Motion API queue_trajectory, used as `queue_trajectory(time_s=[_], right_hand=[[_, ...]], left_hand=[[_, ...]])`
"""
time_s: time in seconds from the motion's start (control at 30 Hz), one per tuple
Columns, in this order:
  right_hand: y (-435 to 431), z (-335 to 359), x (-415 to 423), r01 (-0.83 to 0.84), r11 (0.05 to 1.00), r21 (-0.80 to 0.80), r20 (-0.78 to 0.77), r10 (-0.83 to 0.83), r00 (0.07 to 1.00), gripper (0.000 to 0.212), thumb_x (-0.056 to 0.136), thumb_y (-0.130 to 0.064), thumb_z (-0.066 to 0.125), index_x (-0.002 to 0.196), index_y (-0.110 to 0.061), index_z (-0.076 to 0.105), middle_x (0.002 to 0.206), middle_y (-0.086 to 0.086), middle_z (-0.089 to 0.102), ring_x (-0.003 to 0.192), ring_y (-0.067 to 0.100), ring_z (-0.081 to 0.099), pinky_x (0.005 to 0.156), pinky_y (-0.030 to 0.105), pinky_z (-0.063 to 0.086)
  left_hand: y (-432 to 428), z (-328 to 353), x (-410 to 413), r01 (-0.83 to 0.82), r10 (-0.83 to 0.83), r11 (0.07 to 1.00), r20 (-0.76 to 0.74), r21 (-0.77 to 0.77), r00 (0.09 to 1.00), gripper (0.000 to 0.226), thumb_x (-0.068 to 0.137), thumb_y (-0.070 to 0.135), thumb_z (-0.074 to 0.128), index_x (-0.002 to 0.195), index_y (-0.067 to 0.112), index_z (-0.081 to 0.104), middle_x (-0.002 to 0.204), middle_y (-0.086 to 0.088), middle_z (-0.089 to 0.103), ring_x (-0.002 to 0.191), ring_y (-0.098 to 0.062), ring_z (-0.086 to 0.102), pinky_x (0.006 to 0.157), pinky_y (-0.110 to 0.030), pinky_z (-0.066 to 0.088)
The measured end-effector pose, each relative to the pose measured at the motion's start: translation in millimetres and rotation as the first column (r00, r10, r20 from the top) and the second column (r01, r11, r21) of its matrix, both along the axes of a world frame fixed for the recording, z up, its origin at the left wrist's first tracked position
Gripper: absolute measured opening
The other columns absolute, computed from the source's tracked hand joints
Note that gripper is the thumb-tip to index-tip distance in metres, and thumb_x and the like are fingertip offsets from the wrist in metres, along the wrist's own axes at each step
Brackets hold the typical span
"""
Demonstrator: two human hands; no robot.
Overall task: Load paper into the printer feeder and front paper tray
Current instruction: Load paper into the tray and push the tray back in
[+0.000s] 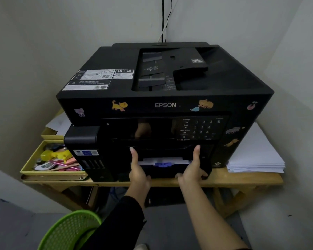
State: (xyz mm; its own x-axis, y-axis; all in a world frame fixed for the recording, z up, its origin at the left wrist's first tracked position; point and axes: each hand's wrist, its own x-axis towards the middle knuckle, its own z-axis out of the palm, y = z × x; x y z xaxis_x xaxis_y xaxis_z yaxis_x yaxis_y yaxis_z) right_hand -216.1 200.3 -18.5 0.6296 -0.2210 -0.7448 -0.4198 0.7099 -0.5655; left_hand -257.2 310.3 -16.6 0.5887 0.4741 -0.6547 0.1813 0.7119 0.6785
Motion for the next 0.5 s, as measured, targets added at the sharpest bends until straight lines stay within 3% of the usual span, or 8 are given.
queue_trajectory(time_s=[0.2, 0.3, 0.4, 0.5], right_hand=[[3, -2, 22, 0.03, 1.0, 0.003, -0.068, -0.03, 0.997, 0.136, 0.055, -0.065, 0.075, 0.149, -0.028, -0.016, 0.161, 0.007, 0.003, 0.146, 0.037, 0.013, 0.113, 0.061, 0.022], [3, -5, 30, 0.016, 1.0, -0.019, -0.085, -0.017, 0.996, 0.132, 0.054, -0.062, 0.072, 0.15, -0.028, -0.012, 0.157, 0.009, 0.015, 0.14, 0.039, 0.027, 0.107, 0.061, 0.032], [1, -7, 36, -0.018, 1.0, -0.013, -0.025, 0.018, 1.0, 0.114, 0.058, -0.055, 0.069, 0.15, -0.027, 0.008, 0.14, 0.011, 0.04, 0.119, 0.035, 0.051, 0.089, 0.047, 0.048], [-1, -9, 40, -0.047, 0.999, -0.01, 0.067, 0.048, 0.997, 0.089, 0.061, -0.048, 0.067, 0.139, -0.022, 0.033, 0.113, 0.007, 0.056, 0.093, 0.027, 0.06, 0.067, 0.036, 0.046]], left_hand=[[7, -4, 21, -0.042, 0.04, 0.997, -0.026, -0.069, 0.999, 0.11, 0.061, 0.079, 0.058, 0.144, 0.01, 0.036, 0.145, -0.008, 0.045, 0.135, -0.031, 0.038, 0.114, -0.047, 0.024], [3, -3, 24, -0.111, 0.109, 0.989, -0.022, -0.098, 0.994, 0.102, 0.067, 0.071, 0.062, 0.144, 0.009, 0.034, 0.142, -0.009, 0.047, 0.132, -0.032, 0.042, 0.112, -0.045, 0.028], [7, -5, 25, -0.113, 0.117, 0.989, 0.035, -0.099, 0.992, 0.095, 0.069, 0.066, 0.063, 0.144, 0.013, 0.035, 0.139, -0.009, 0.05, 0.127, -0.03, 0.046, 0.11, -0.043, 0.033], [11, -8, 27, -0.076, 0.084, 0.994, 0.104, -0.079, 0.991, 0.082, 0.075, 0.061, 0.061, 0.141, 0.018, 0.04, 0.136, -0.008, 0.051, 0.126, -0.028, 0.046, 0.112, -0.042, 0.033]])
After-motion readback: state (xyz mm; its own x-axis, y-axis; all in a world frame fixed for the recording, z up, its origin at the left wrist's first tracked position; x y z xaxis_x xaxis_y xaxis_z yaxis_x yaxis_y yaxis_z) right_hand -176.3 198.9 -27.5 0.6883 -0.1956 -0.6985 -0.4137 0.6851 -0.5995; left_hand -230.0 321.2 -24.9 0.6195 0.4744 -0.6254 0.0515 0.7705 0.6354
